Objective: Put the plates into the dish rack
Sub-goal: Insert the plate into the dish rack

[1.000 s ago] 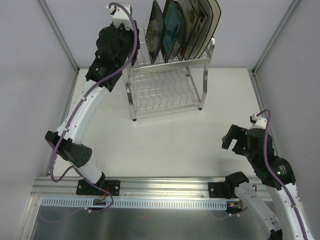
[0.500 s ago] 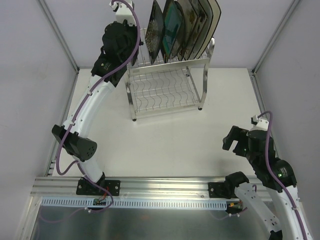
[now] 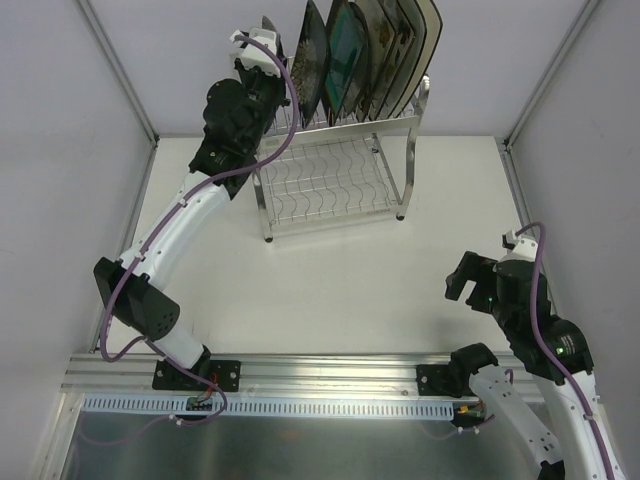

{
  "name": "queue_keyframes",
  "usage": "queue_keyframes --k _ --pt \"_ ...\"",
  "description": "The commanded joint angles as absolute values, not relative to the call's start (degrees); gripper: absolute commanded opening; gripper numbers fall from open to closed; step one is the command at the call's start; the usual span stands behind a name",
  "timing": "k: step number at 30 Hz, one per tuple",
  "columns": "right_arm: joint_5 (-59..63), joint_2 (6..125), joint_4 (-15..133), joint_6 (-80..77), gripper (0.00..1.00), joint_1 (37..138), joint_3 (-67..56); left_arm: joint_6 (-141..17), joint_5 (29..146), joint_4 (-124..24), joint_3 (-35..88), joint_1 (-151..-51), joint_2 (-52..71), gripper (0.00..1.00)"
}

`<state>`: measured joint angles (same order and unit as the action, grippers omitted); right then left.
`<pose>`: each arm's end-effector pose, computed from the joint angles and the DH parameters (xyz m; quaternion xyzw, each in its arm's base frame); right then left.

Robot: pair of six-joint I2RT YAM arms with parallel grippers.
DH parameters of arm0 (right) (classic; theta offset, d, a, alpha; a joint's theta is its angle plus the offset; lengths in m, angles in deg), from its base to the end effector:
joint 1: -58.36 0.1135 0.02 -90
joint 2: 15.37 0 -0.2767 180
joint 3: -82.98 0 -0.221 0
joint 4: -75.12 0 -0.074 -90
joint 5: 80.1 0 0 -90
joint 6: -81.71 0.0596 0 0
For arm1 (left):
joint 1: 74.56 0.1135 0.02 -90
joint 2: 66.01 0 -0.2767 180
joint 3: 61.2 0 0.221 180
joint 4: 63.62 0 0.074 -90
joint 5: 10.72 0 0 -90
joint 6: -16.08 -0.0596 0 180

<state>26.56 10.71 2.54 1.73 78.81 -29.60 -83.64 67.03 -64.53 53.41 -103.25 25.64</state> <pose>0.0523 0.0013 0.3131 -0.0076 0.8651 0.0058 0.5015 0.3152 -0.1581 0.5298 0.0940 0.5417 -0.0799 0.8315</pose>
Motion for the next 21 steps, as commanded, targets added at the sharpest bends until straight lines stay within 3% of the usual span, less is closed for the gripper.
queue_keyframes --k 1,21 --pt "27.74 11.08 3.73 1.73 0.99 78.49 -29.58 -93.17 72.16 -76.6 53.35 -103.92 20.91 0.0" --pt "28.79 12.22 3.64 1.73 1.0 78.58 -28.35 -93.87 78.84 -87.06 50.27 -103.74 20.29 0.0"
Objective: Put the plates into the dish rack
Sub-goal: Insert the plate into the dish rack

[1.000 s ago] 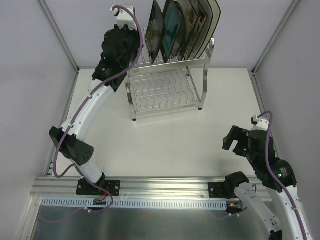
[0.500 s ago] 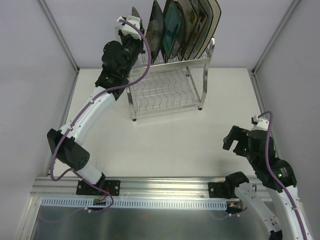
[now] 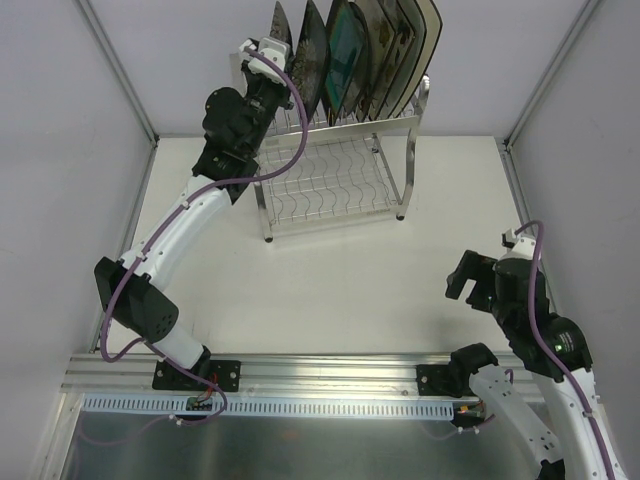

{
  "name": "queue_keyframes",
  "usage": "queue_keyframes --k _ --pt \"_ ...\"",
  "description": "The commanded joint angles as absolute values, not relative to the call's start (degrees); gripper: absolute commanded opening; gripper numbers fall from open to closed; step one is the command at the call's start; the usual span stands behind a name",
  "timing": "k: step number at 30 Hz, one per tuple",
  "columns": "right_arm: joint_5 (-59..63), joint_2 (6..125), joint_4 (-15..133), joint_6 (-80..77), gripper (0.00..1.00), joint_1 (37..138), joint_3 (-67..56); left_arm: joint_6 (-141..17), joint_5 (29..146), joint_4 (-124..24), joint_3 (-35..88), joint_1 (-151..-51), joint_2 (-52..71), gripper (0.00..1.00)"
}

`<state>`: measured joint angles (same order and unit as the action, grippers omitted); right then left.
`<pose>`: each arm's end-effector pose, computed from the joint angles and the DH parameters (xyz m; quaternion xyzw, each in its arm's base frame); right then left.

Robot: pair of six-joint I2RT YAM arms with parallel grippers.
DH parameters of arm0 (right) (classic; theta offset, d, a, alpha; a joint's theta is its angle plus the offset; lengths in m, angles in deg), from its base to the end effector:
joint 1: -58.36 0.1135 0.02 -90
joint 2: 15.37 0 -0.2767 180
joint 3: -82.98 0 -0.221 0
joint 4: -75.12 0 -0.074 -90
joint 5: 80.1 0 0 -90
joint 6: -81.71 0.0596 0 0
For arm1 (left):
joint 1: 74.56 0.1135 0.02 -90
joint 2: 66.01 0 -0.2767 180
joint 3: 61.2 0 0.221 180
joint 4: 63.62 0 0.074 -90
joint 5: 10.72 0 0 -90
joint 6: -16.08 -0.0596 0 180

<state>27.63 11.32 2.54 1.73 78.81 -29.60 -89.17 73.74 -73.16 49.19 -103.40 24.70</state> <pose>0.0544 0.0009 0.3130 -0.0039 0.8668 -0.0038 0.4987 0.3075 -0.1628 0.5297 0.1510 0.4840 -0.0777 0.8584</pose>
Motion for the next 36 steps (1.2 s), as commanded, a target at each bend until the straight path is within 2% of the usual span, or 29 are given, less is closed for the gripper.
queue_keyframes --k 1,15,26,36 --pt "28.97 12.48 3.64 1.64 1.0 78.58 -28.26 -93.61 79.19 -87.15 50.01 -103.74 20.12 0.0" --pt "29.32 13.01 3.81 1.73 1.0 78.49 -28.35 -90.1 79.54 -94.26 45.71 -101.63 20.03 0.0" --pt "29.58 13.19 3.02 2.17 0.99 78.58 -27.65 -88.95 73.31 -107.0 38.24 -100.67 18.54 0.0" --pt "29.76 12.93 2.15 2.78 1.0 78.49 -27.12 -87.37 72.33 -109.03 35.07 -100.05 17.66 0.0"
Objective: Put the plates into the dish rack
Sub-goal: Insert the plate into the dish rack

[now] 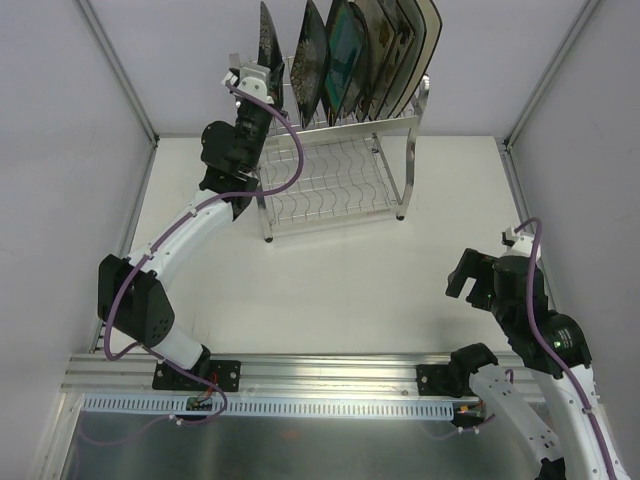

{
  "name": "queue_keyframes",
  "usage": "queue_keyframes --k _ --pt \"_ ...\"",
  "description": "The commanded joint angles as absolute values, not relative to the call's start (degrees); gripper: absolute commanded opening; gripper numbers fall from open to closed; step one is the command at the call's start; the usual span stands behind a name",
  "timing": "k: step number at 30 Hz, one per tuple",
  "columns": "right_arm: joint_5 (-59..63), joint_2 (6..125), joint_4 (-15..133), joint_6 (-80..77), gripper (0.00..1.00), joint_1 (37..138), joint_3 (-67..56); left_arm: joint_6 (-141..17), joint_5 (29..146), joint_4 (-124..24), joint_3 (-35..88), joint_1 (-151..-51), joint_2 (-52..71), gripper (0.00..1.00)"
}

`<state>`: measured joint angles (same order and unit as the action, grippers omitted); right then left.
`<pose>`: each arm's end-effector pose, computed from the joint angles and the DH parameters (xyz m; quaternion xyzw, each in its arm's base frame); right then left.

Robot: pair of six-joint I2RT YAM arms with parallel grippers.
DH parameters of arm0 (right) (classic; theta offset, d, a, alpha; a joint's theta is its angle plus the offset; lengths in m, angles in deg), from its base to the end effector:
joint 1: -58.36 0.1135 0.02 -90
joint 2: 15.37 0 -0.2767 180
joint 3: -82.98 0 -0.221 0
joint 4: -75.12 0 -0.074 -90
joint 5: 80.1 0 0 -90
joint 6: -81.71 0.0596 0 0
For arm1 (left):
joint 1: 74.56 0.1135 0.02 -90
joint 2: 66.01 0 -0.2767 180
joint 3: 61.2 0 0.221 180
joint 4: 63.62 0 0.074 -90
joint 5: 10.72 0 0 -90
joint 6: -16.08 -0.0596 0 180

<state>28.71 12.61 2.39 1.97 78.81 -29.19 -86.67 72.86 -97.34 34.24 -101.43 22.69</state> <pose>0.0581 0.0012 0.3141 0.0009 0.8700 -0.0135 0.4928 0.3015 -0.1453 0.5025 0.0939 0.4108 -0.0881 0.9026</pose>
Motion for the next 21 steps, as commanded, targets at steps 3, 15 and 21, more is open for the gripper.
queue_keyframes --k 3,15,21 --pt "29.76 12.66 1.97 3.05 1.0 78.58 -27.21 -87.28 72.6 -108.69 35.15 -99.96 17.66 0.0" --pt "29.67 11.87 1.62 3.31 1.0 78.58 -27.47 -87.28 74.62 -103.59 36.47 -99.87 18.01 0.19" --pt "29.76 11.43 1.18 3.31 1.0 78.58 -27.65 -87.54 74.53 -102.27 36.74 -100.05 18.45 0.25"
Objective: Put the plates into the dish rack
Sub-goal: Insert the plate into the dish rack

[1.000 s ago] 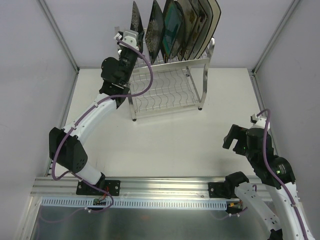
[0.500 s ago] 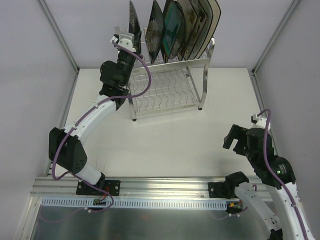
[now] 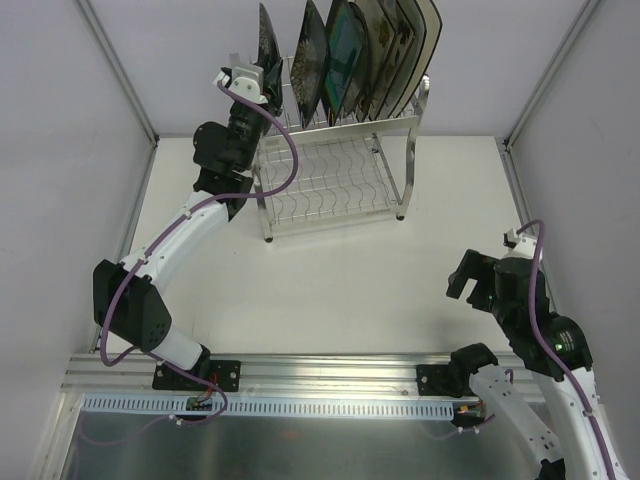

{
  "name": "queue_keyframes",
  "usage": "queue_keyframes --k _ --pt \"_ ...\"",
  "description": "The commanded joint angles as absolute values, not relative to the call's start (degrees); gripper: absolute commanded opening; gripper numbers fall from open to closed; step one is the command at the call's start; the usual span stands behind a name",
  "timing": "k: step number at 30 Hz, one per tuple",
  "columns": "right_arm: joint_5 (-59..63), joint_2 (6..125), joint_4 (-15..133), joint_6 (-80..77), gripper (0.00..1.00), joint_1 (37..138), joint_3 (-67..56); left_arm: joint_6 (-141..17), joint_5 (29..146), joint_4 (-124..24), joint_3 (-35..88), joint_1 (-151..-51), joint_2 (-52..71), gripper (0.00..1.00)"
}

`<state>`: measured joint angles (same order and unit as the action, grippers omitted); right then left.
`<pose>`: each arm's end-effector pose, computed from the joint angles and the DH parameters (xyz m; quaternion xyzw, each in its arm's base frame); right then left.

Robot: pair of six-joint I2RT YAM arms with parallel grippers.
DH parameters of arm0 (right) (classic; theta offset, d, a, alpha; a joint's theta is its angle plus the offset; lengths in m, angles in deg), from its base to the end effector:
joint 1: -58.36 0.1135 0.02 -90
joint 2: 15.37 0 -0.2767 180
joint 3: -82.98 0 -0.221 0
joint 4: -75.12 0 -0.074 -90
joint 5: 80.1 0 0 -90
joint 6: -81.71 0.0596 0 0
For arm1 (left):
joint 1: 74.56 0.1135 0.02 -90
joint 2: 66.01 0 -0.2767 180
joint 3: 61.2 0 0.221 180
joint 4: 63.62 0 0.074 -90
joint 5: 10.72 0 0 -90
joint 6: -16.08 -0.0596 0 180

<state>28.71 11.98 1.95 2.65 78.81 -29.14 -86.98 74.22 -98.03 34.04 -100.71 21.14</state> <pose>0.0555 0.0002 0.3139 0.0064 0.8690 -0.0099 0.4946 0.2926 -0.1378 0.5111 0.0969 0.3926 -0.0866 0.9105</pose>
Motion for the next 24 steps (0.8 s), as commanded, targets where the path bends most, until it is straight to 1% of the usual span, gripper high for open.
queue_keyframes --k 1,5,7,9,11,14,17,18,20,22,24 --pt "29.76 11.52 1.26 3.22 1.0 78.58 -27.65 -87.54 74.71 -102.09 36.91 -100.05 18.54 0.29" --pt "29.76 11.43 1.18 3.22 1.0 78.49 -27.38 -87.63 74.62 -101.39 37.18 -100.31 18.27 0.39" --pt "29.59 11.43 1.18 3.22 1.0 78.49 -27.47 -87.63 74.62 -101.12 37.27 -100.4 18.01 0.42" --pt "29.58 11.35 1.18 3.13 1.0 78.58 -27.56 -87.63 74.62 -100.95 37.35 -100.49 17.92 0.47" --pt "29.58 11.35 1.09 3.13 1.0 78.58 -27.65 -87.81 74.62 -100.6 37.53 -100.49 17.75 0.5" --pt "29.58 11.26 1.35 3.31 1.0 78.49 -27.82 -87.89 74.62 -100.07 37.88 -100.58 17.57 0.52" --pt "29.5 11.08 1.35 3.4 1.0 78.49 -27.91 -87.72 74.8 -99.63 37.97 -100.58 17.13 0.59" --pt "29.41 11.08 1.35 3.4 0.99 78.49 -27.91 -87.72 74.8 -99.46 38.06 -100.58 17.04 0.65" --pt "29.5 10.91 1.53 3.4 1.0 78.58 -27.91 -87.72 75.32 -98.41 38.41 -100.58 16.69 0.7" --pt "29.5 10.91 1.53 3.49 1.0 78.49 -28.0 -87.81 75.59 -96.12 39.2 -100.75 16.17 0.78" --pt "29.58 10.82 1.53 3.4 0.99 78.49 -28.0 -87.54 75.94 -95.15 39.11 -100.75 15.29 0.81"
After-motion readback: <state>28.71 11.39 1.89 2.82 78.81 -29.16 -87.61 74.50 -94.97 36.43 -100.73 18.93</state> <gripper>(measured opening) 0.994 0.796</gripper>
